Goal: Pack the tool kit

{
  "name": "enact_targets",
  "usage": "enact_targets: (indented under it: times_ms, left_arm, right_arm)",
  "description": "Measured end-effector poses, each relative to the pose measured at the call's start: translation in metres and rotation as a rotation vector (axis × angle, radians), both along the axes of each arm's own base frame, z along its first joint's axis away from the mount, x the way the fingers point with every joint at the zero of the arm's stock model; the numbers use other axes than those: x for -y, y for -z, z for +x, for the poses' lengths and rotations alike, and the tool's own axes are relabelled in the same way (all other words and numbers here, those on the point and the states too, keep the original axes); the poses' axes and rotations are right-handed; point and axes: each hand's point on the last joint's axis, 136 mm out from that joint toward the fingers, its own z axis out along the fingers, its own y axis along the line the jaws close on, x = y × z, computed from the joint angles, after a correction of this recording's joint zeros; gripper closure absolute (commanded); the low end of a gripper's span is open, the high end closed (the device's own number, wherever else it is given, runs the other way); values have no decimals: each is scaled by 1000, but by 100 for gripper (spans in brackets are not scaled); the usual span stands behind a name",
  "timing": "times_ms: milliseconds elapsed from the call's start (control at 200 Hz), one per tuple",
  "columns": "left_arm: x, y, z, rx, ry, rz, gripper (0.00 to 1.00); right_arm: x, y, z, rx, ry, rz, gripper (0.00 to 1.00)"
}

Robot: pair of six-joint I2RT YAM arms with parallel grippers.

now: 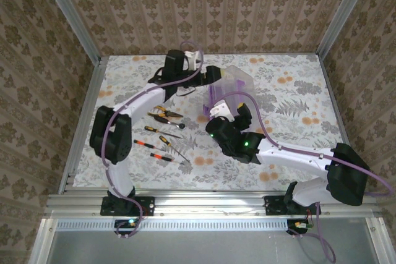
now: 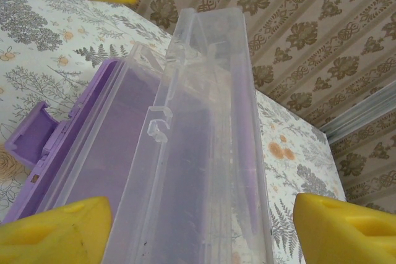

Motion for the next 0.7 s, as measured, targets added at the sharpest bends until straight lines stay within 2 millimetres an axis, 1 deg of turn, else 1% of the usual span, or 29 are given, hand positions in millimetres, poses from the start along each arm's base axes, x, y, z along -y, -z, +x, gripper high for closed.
enact_targets:
  times_ms: [140, 220, 270, 410, 535, 630, 700]
  left_arm:
    - [-34, 5, -1, 11, -71, 43, 0]
    - [-46, 14, -6, 7, -91, 85, 0]
    - [-50, 23, -10, -4, -97, 115, 0]
    - [-61, 59, -22, -66, -106, 229, 0]
    - [-69, 81, -30, -105, -105, 323, 0]
    - [-70, 98, -36, -130, -94, 386, 0]
    - [-67, 111, -38, -146, -78, 427, 0]
  right_arm:
    - [2, 0, 1, -2, 5, 2, 22]
    - [4, 0, 2, -3, 7, 3, 22]
    - [4, -1, 2, -4, 7, 6, 22]
    - [4, -1, 3, -9, 1, 12, 22]
    - [4, -1, 3, -9, 0, 15, 22]
    - [5, -2, 3, -7, 1, 18, 22]
    - [5, -3, 3, -7, 1, 20, 22]
